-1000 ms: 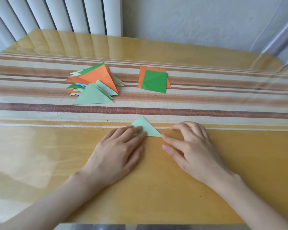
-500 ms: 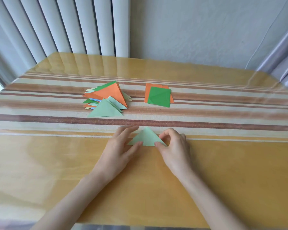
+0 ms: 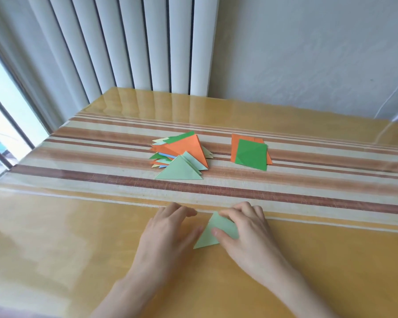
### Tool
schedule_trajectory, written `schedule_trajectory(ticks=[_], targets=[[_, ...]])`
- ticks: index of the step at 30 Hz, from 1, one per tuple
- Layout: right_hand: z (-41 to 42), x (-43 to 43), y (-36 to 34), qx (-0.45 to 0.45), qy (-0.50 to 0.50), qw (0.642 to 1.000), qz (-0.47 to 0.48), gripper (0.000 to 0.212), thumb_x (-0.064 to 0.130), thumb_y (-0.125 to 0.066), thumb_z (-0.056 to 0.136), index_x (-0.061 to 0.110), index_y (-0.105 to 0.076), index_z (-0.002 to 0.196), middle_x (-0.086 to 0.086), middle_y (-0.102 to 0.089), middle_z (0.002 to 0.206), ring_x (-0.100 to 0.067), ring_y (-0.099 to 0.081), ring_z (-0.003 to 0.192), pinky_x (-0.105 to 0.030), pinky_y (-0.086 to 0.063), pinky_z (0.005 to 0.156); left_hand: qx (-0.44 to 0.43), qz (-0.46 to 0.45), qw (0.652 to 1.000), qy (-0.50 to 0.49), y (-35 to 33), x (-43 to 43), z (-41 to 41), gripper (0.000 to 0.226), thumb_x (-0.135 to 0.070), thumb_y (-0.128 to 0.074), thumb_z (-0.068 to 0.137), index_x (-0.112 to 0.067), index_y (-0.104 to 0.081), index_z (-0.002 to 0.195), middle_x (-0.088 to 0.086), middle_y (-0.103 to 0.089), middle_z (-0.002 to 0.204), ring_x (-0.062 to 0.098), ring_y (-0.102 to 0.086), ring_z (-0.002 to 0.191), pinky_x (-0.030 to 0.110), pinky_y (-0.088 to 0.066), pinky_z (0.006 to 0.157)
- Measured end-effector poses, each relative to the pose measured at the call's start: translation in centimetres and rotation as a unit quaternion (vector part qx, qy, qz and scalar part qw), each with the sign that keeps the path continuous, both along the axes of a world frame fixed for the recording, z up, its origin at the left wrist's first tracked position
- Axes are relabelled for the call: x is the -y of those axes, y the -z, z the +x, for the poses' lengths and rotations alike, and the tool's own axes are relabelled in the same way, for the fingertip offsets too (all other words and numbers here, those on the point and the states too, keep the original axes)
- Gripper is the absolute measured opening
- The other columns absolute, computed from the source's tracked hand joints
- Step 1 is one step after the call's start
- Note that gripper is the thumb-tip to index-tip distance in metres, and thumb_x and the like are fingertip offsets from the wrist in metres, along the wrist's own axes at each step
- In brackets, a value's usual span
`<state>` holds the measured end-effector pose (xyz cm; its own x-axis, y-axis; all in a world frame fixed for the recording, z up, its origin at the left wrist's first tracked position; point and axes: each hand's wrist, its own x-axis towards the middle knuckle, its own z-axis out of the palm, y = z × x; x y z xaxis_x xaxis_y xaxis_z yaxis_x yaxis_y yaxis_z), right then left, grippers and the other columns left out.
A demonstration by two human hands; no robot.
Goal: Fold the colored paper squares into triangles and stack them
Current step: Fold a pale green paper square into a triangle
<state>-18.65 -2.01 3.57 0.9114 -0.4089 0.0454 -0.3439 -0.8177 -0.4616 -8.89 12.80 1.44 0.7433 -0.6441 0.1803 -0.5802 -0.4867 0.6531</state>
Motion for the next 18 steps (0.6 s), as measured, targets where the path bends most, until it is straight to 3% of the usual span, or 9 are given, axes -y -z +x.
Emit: schedule_trajectory(ticks=[3,6,9,13,18], targets=[[0.02,0.0,0.22,-0.048,0.004,0.999,0.007,0.051,0.043,-0.06,0.089,0.029,-0.044,0.135,0.012,-0.036,0.123,-0.011,-0.029,0.12,-0.024,-0.026,0.104,0.003,0.01,1.0,0.009,0.73,-0.29,0.03,0.047,-0.063,-0.048,0.08,-0.027,-0.067,0.103,-0.023,-0.049,0.094,0.012,-0.054,0.093,0.034,-0.045,0.08],[-0.03,0.3,0.18,-0.083,0.04,0.996,-0.005,0.065,0.049,-0.063,0.085,0.025,-0.034,0.138,0.007,-0.033,0.129,-0.015,-0.028,0.123,-0.028,-0.027,0.104,0.011,0.006,1.0,0.009,1.02,-0.36,-0.15,0.049,-0.064,-0.042,0.079,-0.027,-0.067,0.102,-0.028,-0.044,0.089,0.012,-0.052,0.09,0.032,-0.043,0.079],[-0.05,0.51,0.04,-0.099,0.056,0.993,-0.003,0.049,0.05,-0.065,0.082,0.027,-0.043,0.12,0.007,-0.036,0.119,-0.016,-0.031,0.118,-0.029,-0.03,0.098,0.019,-0.004,1.0,0.007,1.06,-0.51,-0.3,0.047,-0.062,-0.043,0.081,-0.027,-0.067,0.1,-0.029,-0.043,0.088,0.013,-0.053,0.089,0.033,-0.044,0.078],[-0.19,0.25,0.17,-0.095,0.078,0.992,0.035,0.04,0.046,-0.068,0.08,0.028,-0.041,0.102,0.008,-0.04,0.112,-0.015,-0.034,0.109,-0.028,-0.031,0.092,0.023,0.002,1.0,0.003,1.12,-0.45,-0.69,0.053,-0.065,-0.036,0.079,-0.028,-0.068,0.099,-0.026,-0.046,0.091,0.012,-0.051,0.088,0.029,-0.039,0.075],[-0.47,-0.2,0.03,-0.043,0.072,0.995,0.054,0.037,0.027,-0.069,0.084,0.027,-0.035,0.098,0.008,-0.046,0.109,-0.016,-0.043,0.103,-0.028,-0.035,0.085,-0.015,-0.008,1.0,0.007,0.88,-0.02,-0.66,0.032,-0.052,-0.061,0.086,-0.027,-0.064,0.106,-0.024,-0.049,0.094,0.009,-0.052,0.093,0.033,-0.044,0.082]])
